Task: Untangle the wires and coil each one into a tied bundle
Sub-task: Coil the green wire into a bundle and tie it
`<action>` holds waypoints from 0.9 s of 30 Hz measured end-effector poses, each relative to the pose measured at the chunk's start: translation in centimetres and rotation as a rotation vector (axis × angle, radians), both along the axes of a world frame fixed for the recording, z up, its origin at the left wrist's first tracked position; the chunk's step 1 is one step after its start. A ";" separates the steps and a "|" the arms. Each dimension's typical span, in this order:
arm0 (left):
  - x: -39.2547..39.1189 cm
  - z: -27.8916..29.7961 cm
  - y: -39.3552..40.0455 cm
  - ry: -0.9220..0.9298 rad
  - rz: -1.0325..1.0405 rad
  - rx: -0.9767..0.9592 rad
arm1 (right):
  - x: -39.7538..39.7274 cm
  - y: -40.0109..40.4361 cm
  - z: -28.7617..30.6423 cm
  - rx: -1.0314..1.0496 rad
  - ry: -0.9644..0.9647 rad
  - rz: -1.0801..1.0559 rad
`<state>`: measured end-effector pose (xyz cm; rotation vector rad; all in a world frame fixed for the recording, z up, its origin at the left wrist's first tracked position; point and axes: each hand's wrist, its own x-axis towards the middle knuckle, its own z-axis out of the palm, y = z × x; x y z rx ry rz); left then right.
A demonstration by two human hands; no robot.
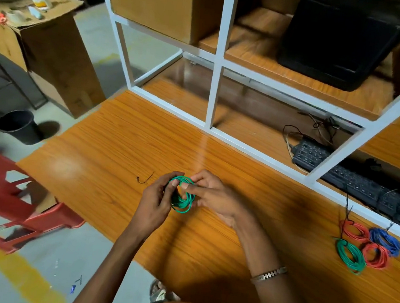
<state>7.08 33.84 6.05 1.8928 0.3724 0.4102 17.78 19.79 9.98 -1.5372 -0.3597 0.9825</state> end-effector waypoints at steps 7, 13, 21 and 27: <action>-4.0 -3.0 7.2 0.137 0.260 0.020 | 1.1 10.8 -4.3 -0.224 0.037 -0.101; -7.3 -4.8 9.2 0.132 0.389 -0.021 | -0.1 17.3 -9.9 -0.611 -0.148 -0.170; -8.5 -5.3 10.7 0.130 0.455 -0.016 | -1.3 20.3 -10.6 -0.761 -0.480 -0.084; -8.0 -6.2 11.7 0.135 0.467 -0.078 | -0.6 19.6 -9.3 -0.818 -0.507 0.101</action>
